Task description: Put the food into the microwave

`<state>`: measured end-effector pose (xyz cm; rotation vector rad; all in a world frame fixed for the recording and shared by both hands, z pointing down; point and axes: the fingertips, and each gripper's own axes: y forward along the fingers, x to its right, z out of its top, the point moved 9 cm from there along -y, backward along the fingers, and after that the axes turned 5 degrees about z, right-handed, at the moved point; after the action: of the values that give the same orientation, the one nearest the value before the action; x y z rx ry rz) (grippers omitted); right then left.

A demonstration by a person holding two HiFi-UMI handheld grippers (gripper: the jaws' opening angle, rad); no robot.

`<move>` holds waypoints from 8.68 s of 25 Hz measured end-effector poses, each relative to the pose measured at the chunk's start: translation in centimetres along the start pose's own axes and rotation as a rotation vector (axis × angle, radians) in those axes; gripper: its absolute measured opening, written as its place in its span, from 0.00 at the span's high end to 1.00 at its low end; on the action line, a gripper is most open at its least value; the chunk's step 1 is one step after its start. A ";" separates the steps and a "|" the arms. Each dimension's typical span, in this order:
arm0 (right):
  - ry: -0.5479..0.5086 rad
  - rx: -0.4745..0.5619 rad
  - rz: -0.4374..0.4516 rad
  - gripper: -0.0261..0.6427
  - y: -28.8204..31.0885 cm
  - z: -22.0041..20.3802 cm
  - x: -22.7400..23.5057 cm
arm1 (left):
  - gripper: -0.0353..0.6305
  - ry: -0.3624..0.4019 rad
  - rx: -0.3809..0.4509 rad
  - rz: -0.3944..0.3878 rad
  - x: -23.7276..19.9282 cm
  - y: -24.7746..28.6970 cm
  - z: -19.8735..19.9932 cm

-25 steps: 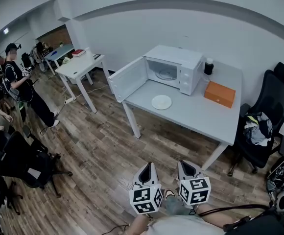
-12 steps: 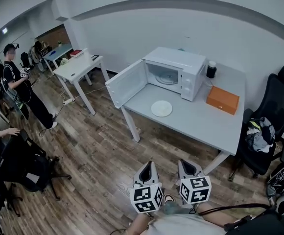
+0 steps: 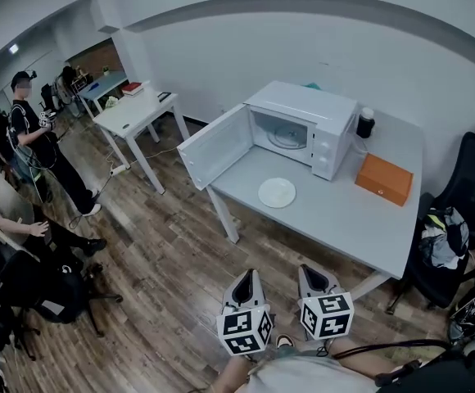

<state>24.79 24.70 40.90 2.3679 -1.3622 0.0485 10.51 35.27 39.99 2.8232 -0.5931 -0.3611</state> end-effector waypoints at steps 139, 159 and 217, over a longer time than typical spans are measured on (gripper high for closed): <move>0.395 -0.169 -0.406 0.90 37.2 5.2 21.0 | 0.84 0.181 -0.527 -0.372 -7.0 50.9 2.3; 0.484 -0.242 -0.459 0.90 36.8 0.2 20.7 | 0.84 0.165 -0.646 -0.331 -9.6 51.4 -2.0; 0.451 -0.161 -0.466 0.90 40.2 4.8 21.1 | 0.84 0.026 -0.577 -0.317 -10.0 54.5 2.1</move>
<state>1.43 -12.04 54.44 2.2905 -0.5727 0.3056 -18.66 -9.42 54.89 2.3443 -0.0128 -0.4620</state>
